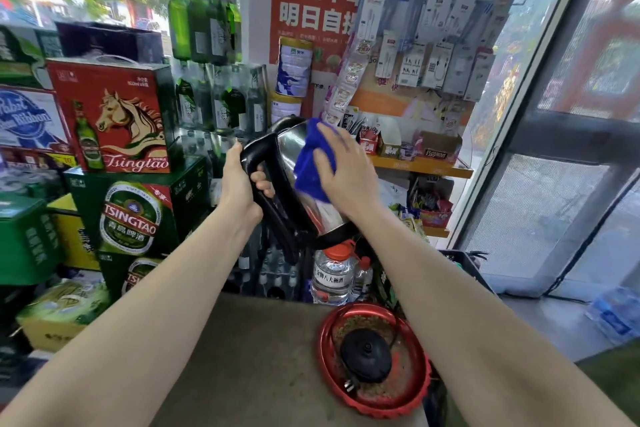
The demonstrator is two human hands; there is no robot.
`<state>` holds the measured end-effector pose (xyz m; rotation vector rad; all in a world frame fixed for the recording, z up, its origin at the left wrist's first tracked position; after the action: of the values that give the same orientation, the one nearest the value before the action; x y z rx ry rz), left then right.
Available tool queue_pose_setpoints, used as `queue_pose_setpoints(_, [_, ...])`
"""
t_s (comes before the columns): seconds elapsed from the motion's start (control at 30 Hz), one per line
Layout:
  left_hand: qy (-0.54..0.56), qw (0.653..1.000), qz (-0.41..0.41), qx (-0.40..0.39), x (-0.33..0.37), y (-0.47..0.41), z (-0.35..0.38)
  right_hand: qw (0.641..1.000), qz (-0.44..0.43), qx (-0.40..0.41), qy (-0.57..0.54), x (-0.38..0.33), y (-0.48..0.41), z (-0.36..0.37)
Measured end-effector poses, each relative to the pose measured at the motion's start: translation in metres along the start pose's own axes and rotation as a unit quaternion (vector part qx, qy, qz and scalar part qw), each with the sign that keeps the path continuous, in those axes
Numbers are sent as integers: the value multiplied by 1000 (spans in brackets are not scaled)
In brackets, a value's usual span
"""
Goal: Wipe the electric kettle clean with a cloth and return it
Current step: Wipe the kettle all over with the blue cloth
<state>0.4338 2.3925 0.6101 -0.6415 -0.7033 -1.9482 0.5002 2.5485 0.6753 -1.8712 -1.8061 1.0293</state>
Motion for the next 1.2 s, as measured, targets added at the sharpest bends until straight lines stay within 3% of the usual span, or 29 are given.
queue_pose_setpoints(0.07, [-21, 1000, 1, -12, -2, 1, 2, 983, 156, -10, -100, 31, -10, -5])
queue_pose_setpoints(0.1, [-30, 999, 2, -14, -3, 1, 4, 978, 184, -10, -99, 31, -11, -6])
queue_pose_setpoints(0.27, [-47, 999, 8, -9, -8, -3, 13, 993, -12, 7, 117, -35, 7, 13])
queue_pose_setpoints(0.37, [-54, 999, 1, -10, -12, -4, 7, 996, -41, 15, 75, -25, 1, 8])
queue_pose_setpoints(0.43, [-63, 998, 4, -14, -12, -1, 4, 995, 69, 1, -66, 11, -9, -2])
queue_pose_setpoints(0.47, [-69, 997, 6, -17, -12, 0, 4, 978, 157, -21, -133, 32, -11, -1])
queue_pose_setpoints(0.53, [-70, 997, 12, -14, -12, 0, 4, 959, 235, -32, -158, 44, -9, 0])
queue_pose_setpoints(0.63, [-35, 999, 11, 0, -11, -3, 7, 995, 91, 26, -11, 5, -3, -4])
queue_pose_setpoints(0.7, [0, 1000, 19, 7, -6, -6, 11, 994, 0, 30, 102, -20, 11, 5])
queue_pose_setpoints(0.8, [34, 999, 28, 1, 4, -8, 13, 985, -76, 29, 151, -26, 34, 14])
queue_pose_setpoints(0.87, [42, 999, 31, 2, 9, -11, 9, 993, -47, 41, 100, -4, 39, 9])
queue_pose_setpoints(0.93, [43, 999, 30, 2, 11, -12, 3, 998, 53, 39, -12, 26, 33, 1])
queue_pose_setpoints(1.03, [21, 1000, 20, -8, 8, -12, 4, 977, 171, -14, -123, 53, 9, -3])
queue_pose_setpoints(1.1, [13, 1000, 13, -5, 7, -12, 9, 978, 176, -21, -113, 48, -8, -9])
queue_pose_setpoints(1.2, [-18, 1000, 12, -1, 9, -12, 21, 992, 112, 14, -62, 26, -23, -13])
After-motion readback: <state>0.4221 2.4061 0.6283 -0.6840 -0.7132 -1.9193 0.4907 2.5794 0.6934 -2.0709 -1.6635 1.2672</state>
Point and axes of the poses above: each hand's wrist, its own y-axis away from the middle knuckle, its own z-axis out of the palm, x = y × z, the point moved 8 cm from there along -y, towards the middle knuckle, and after that the axes turned 5 degrees about -z, right-handed, at the moved point
